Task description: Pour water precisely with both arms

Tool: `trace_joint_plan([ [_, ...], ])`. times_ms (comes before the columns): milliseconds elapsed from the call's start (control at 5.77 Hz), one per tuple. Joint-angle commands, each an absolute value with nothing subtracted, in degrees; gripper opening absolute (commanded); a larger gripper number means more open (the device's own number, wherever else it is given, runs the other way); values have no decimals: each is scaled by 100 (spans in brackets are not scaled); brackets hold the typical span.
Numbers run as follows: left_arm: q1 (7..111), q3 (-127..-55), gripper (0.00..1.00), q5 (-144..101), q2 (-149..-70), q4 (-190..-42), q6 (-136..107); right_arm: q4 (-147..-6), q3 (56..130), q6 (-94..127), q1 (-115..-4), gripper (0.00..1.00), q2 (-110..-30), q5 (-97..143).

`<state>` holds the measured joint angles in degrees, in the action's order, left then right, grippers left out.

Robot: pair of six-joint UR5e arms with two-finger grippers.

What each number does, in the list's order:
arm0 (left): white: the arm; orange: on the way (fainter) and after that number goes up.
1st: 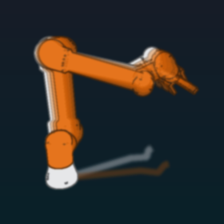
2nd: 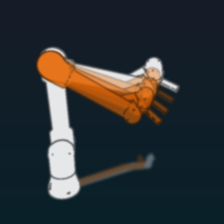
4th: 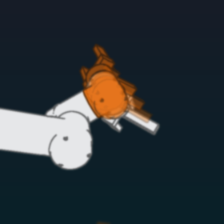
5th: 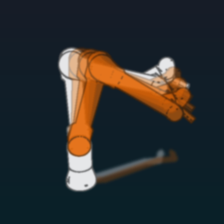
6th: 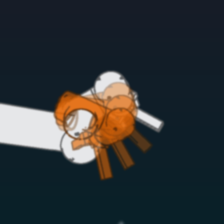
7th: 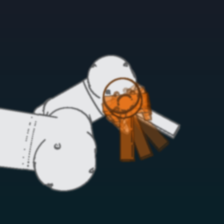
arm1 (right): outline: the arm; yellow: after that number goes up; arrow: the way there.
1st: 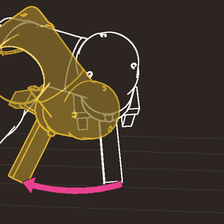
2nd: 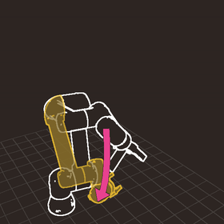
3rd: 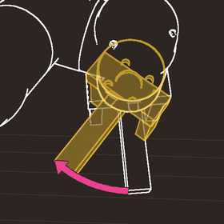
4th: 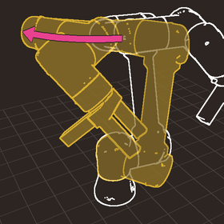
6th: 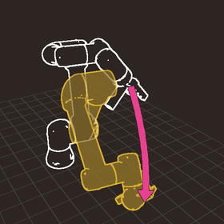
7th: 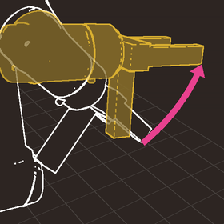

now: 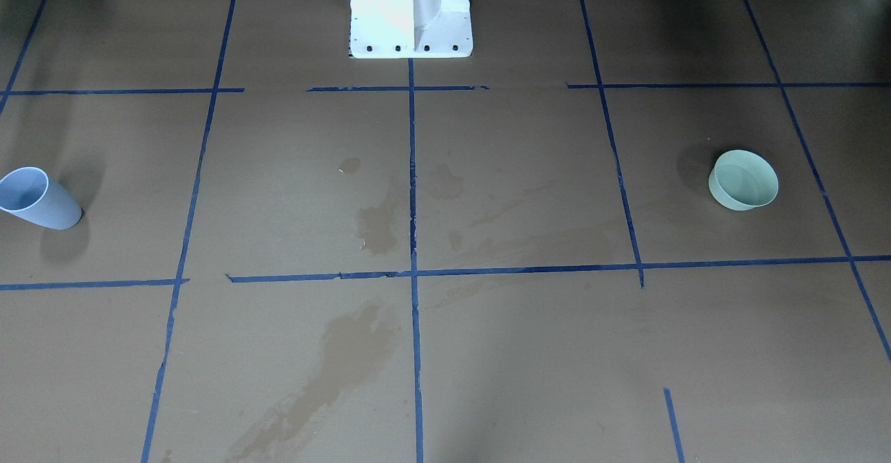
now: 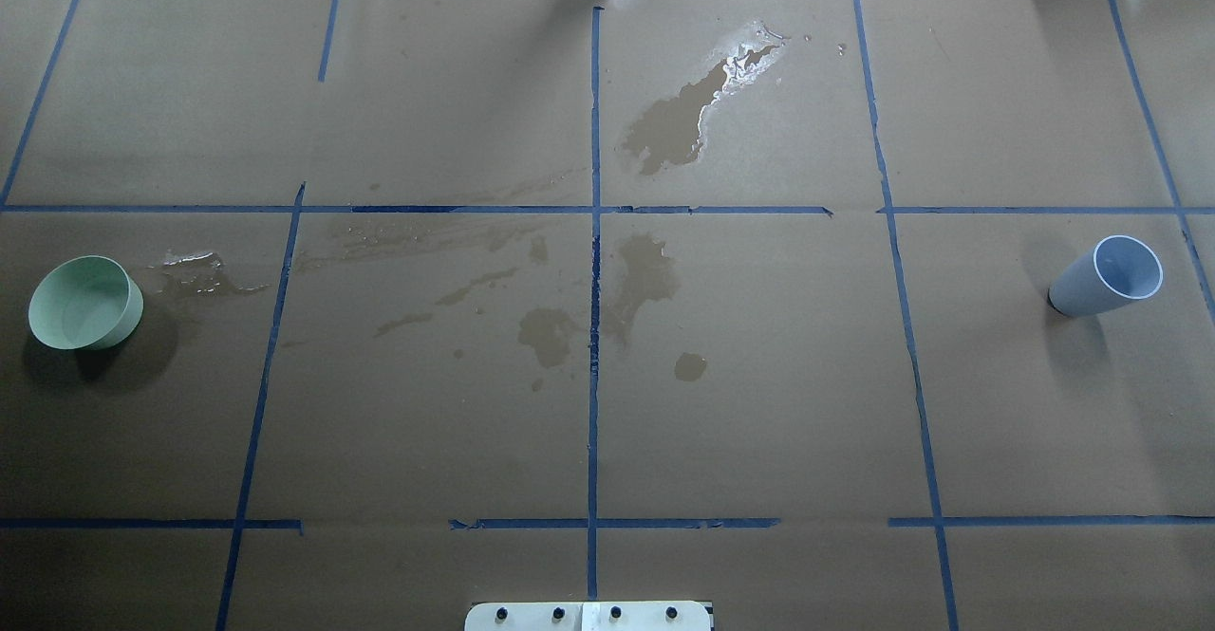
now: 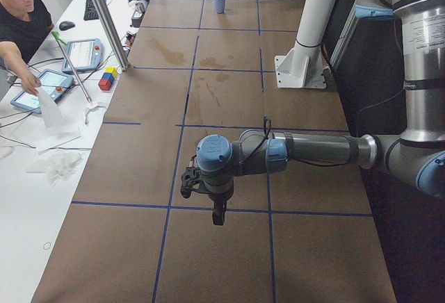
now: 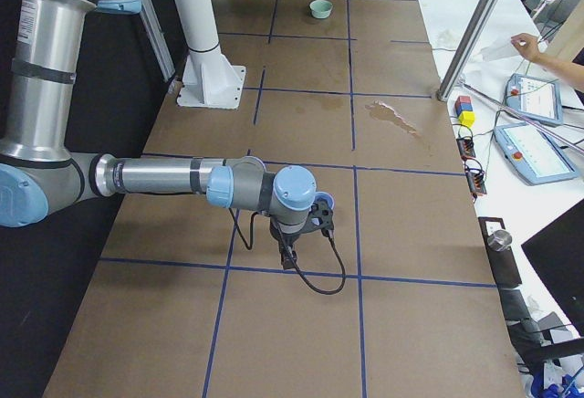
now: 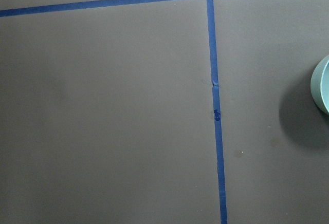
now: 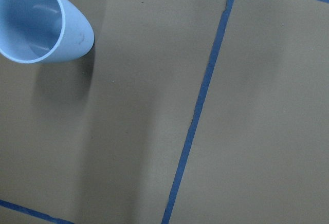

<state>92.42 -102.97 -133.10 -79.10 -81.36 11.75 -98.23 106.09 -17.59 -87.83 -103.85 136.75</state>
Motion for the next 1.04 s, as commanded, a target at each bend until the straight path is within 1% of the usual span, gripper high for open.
trace_joint_plan([
  [0, 9185, -10301, 100, -13315, -7901, -8173, 1195, -9817, 10608, -1749, -8780, 100, -10389, 13667],
  [866, 9185, -10301, 100, -13368, -7857, -8270, 1195, -9765, 10617, -1775, -8780, 100, -10371, 13676],
])
